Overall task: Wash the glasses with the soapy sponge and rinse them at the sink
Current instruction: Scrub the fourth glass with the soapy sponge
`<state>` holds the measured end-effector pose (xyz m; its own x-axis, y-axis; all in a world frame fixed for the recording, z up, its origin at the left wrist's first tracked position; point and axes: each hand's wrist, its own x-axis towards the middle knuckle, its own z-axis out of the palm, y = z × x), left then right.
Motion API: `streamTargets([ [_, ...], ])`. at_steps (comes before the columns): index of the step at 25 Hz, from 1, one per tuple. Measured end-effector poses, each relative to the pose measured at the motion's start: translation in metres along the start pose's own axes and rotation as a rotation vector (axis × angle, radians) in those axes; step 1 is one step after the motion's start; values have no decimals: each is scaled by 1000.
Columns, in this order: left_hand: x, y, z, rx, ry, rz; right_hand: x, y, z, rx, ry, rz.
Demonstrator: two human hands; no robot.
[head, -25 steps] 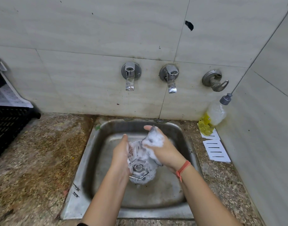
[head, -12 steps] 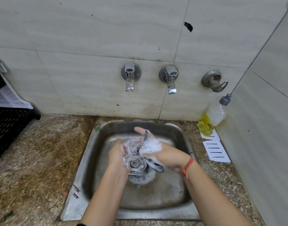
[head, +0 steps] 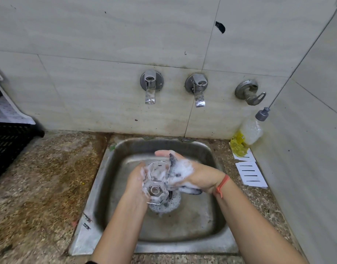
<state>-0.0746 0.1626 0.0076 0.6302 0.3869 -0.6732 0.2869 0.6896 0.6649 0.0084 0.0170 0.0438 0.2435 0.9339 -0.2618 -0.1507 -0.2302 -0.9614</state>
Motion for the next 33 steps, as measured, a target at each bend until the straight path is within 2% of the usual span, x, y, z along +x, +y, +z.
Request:
streamTargets([
  [4,0,5,8,-78,99,8,12,5,4,131,503,-15],
  [5,1,6,9,-140,148,0,14,6,9,155,568,10],
  [7,1,8,11,-179,248,90,17,8,20,149,580,132],
  [9,-4,7,13,-126,331,274,17,5,30,177,591,238],
  [11,-12,5,18,-112,343,406,20,2,30,241,675,270],
  [12,-14,6,18,-61,310,498,24,4,29,237,736,272],
  [14,-10,11,15,299,207,687,32,6,25,167,837,256],
  [16,-4,17,12,725,112,693,38,7,20,22,895,269],
  [17,-3,18,12,857,132,678,39,5,21,-96,902,270],
  [19,-4,14,11,872,231,681,36,2,23,-288,844,224],
  [22,-8,8,8,756,376,711,24,1,29,-347,514,123],
  [23,-7,8,7,777,399,740,22,4,30,-395,465,108],
  [24,-7,9,7,802,406,781,24,8,29,-494,509,96],
  [26,-7,12,11,814,411,834,35,15,27,-700,712,81],
  [28,-6,12,14,784,390,856,43,9,31,-617,884,90],
  [29,-5,11,14,775,399,859,43,4,31,-516,878,94],
  [31,-4,11,11,720,429,836,37,1,29,-301,667,72],
  [33,-1,9,8,663,426,783,23,5,24,-203,414,29],
])
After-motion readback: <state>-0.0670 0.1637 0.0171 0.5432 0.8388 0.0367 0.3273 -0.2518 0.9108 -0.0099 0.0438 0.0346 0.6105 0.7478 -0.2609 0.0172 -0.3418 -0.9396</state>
